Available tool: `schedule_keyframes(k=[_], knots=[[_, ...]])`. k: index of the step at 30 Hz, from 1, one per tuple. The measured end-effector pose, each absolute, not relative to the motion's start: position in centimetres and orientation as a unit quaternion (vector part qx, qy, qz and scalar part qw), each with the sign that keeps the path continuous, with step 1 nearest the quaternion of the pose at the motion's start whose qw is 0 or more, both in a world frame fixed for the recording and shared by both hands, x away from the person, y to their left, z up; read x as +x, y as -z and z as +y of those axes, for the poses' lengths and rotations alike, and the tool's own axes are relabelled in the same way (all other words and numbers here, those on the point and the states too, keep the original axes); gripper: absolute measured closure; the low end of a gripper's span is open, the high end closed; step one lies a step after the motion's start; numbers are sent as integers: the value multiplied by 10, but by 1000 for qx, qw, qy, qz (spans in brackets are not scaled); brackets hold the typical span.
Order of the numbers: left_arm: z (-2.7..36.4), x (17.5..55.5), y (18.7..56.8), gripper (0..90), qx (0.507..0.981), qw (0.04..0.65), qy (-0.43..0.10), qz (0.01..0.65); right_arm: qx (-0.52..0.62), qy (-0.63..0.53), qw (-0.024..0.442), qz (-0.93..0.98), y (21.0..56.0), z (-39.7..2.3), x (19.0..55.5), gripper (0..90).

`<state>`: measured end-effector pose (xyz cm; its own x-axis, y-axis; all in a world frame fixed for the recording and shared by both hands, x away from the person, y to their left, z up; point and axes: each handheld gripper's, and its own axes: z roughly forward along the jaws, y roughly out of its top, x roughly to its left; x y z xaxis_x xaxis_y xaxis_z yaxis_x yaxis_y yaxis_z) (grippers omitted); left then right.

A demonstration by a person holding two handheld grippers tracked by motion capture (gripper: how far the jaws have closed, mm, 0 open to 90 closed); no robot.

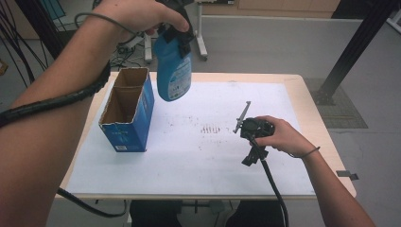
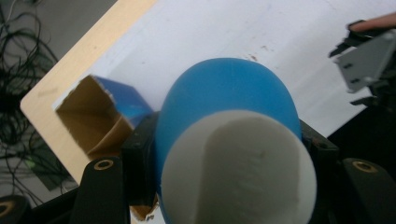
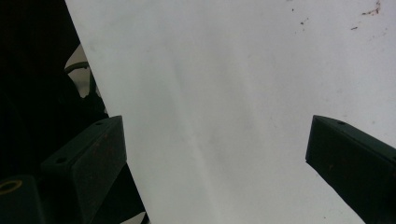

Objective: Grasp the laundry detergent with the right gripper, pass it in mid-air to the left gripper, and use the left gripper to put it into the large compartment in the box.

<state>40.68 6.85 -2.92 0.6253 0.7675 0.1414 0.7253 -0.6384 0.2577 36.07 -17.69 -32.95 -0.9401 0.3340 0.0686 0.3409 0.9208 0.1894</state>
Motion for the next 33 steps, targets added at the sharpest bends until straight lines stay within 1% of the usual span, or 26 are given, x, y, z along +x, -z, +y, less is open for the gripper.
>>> schedule_keyframes(k=[16, 25, 33], knots=[[143, 435, 36, 380, 834, 80, -127, 530, -170, 103, 16, -980, 328, -177, 363, 51], [173, 442, 39, 380, 803, 90, -117, 577, -170, 105, 17, -980, 329, -176, 363, 51], [193, 447, 44, 380, 777, 84, -125, 612, -171, 108, 16, -979, 328, -177, 362, 52]])
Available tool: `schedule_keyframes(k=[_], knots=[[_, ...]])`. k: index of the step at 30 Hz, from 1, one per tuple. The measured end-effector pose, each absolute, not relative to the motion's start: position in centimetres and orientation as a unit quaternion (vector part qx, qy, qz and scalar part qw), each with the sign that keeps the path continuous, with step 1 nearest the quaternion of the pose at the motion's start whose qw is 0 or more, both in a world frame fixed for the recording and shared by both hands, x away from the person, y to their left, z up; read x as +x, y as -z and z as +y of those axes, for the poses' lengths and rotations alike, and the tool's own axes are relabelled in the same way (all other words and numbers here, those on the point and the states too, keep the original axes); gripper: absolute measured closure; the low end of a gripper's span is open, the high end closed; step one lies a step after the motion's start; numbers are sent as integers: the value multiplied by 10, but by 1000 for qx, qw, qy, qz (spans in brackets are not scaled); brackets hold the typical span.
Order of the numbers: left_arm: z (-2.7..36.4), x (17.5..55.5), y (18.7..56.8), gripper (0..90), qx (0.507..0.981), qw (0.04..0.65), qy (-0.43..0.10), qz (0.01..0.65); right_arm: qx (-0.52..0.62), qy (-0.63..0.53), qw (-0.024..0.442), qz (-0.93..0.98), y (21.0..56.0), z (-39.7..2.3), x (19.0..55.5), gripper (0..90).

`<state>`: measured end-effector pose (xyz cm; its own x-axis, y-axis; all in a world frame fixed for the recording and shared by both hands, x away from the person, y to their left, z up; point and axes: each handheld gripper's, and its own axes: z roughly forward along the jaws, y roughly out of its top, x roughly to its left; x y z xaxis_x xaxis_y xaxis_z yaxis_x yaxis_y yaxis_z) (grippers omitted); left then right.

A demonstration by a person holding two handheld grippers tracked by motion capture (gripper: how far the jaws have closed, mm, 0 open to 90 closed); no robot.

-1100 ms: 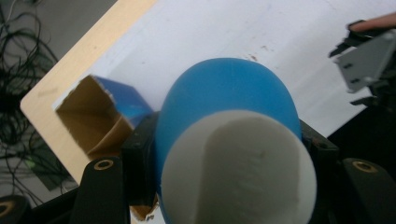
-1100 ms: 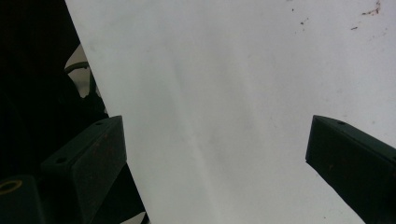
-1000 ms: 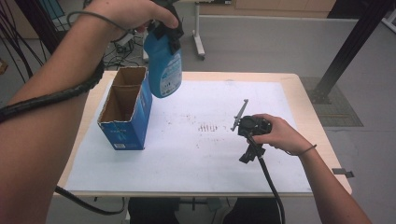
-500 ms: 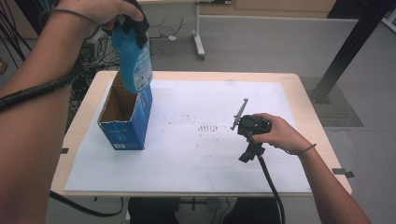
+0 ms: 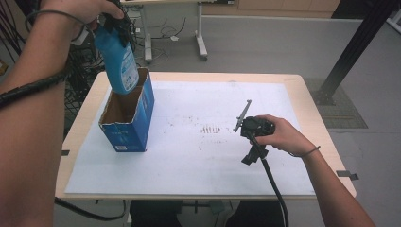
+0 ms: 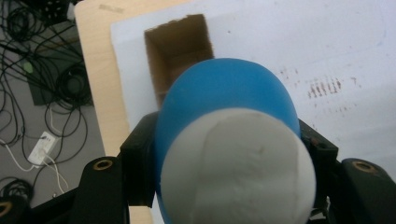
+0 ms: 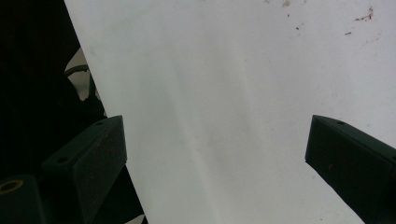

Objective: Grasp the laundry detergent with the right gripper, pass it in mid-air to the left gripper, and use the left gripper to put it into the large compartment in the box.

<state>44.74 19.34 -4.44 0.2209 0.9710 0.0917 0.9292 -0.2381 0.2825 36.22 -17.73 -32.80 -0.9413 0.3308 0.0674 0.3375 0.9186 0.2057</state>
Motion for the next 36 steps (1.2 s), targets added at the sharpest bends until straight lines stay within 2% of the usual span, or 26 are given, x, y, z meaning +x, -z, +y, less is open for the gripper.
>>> schedule_keyframes(k=[9, 36], knots=[[206, 451, 54, 379, 759, 74, -135, 633, -172, 111, 19, -979, 329, -179, 363, 52], [220, 462, 123, 379, 743, 60, -103, 659, -169, 115, 23, -979, 331, -178, 362, 56]])
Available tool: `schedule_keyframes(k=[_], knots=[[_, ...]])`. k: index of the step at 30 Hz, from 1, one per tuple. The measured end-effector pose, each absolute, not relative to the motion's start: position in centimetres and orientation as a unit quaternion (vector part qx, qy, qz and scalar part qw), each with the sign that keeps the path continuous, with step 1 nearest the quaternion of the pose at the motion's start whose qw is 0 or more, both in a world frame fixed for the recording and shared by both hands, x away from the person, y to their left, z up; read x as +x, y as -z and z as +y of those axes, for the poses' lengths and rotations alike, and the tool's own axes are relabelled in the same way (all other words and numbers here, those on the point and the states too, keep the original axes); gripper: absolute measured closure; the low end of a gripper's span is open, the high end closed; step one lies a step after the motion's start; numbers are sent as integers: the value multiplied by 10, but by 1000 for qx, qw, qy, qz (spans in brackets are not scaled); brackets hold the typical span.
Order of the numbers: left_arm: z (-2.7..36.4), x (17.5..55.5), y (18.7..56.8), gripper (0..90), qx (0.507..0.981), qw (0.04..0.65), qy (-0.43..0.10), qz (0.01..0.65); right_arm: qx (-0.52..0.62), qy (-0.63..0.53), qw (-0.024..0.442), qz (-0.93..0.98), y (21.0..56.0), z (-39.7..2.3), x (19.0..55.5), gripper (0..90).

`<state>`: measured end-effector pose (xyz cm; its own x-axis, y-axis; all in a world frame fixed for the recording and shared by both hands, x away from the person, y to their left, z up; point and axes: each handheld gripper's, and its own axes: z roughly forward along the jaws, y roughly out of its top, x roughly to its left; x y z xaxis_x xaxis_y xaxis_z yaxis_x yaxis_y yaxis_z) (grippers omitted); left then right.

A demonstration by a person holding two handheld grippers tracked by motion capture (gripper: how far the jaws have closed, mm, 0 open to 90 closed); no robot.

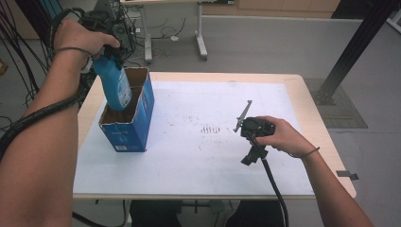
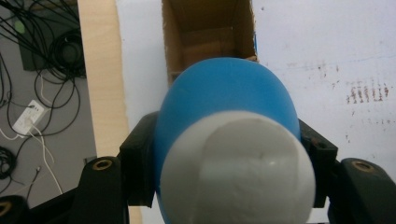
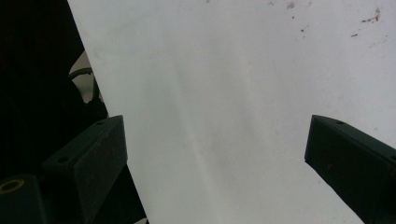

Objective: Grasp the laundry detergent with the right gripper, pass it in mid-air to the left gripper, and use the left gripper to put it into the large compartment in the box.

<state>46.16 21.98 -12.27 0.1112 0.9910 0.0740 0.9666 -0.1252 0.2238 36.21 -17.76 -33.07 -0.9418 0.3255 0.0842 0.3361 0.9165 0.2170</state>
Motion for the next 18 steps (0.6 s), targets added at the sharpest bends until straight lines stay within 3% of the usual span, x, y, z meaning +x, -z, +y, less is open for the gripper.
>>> schedule_keyframes(k=[18], knots=[[218, 464, 166, 379, 741, 56, -89, 663, -168, 117, 23, -979, 330, -179, 361, 57]])
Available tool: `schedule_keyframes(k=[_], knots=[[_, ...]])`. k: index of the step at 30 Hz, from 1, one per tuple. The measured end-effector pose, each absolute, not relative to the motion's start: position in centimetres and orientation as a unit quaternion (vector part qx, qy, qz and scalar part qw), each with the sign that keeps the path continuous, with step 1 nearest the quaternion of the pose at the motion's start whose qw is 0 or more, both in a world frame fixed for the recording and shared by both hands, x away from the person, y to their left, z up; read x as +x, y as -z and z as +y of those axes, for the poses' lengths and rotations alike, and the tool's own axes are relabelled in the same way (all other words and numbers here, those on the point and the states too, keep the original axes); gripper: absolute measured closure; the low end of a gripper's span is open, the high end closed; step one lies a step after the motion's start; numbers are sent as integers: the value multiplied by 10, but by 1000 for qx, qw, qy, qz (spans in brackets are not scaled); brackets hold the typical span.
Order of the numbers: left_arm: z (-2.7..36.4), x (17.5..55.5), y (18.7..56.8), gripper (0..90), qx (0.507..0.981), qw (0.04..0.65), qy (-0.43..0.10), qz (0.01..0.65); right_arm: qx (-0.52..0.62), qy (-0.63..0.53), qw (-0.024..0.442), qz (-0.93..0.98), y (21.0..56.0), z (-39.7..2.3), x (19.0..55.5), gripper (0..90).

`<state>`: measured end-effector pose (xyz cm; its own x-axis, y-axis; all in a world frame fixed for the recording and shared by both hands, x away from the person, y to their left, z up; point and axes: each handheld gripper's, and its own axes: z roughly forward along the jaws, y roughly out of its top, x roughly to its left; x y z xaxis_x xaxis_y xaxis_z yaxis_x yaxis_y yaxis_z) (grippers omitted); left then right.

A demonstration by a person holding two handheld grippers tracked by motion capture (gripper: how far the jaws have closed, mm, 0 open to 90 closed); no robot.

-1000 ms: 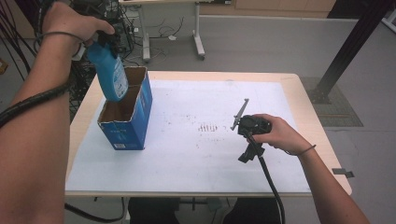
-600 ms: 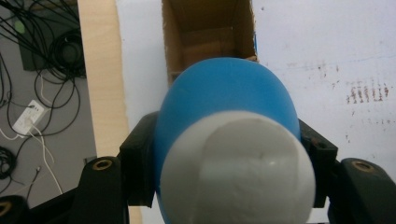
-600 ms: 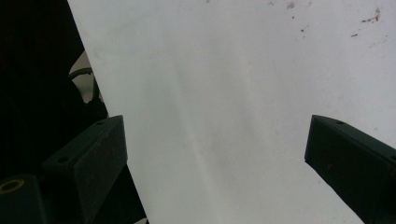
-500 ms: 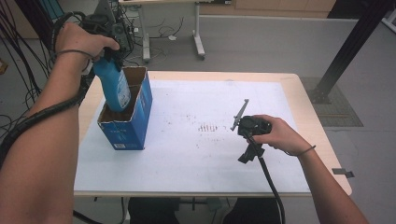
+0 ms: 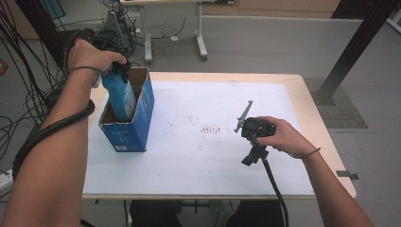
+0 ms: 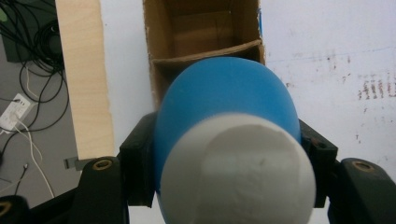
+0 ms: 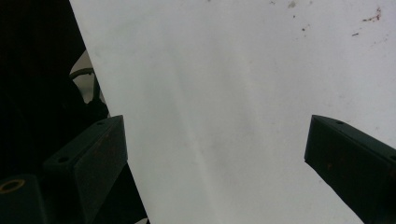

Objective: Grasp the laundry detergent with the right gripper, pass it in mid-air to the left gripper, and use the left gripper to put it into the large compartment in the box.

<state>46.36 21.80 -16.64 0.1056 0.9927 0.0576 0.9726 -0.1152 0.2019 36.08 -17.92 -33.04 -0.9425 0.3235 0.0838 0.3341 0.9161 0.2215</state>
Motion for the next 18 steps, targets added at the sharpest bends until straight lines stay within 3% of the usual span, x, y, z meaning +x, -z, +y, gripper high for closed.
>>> schedule_keyframes(k=[18], knots=[[226, 464, 209, 379, 735, 56, -87, 670, -168, 122, 24, -978, 332, -180, 361, 58]])
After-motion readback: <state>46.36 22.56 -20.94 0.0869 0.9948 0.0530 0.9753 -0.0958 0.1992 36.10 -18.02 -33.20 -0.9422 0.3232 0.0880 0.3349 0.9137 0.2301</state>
